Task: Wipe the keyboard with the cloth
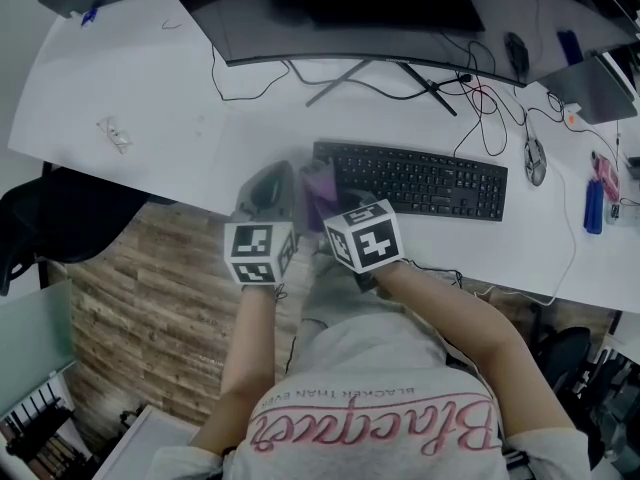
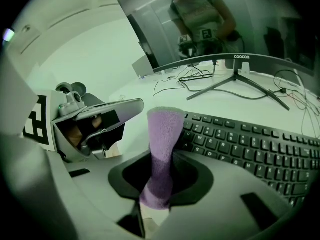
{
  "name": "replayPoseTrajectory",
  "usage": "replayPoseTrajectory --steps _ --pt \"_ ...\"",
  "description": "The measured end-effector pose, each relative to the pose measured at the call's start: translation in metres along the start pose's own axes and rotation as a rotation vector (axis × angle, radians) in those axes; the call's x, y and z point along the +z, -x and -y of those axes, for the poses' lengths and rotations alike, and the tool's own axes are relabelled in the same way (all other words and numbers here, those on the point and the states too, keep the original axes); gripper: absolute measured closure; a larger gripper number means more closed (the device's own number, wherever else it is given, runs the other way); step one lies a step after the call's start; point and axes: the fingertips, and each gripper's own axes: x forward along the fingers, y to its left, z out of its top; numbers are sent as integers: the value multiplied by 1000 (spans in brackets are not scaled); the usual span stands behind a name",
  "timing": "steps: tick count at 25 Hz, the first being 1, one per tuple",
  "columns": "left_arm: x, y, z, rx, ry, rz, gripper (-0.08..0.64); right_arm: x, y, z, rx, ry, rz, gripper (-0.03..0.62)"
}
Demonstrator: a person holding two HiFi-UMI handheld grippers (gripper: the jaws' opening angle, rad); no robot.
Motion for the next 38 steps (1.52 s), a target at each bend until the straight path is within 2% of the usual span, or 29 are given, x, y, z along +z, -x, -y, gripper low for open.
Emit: replayPoseTrajectory --steps 20,38 --pt "-6 -18 43 -19 -9 -37 555 -10 21 33 17 -22 -9 506" --pt "-8 -39 104 -67 -63 -75 555 -28 55 80 5 -50 -6 506"
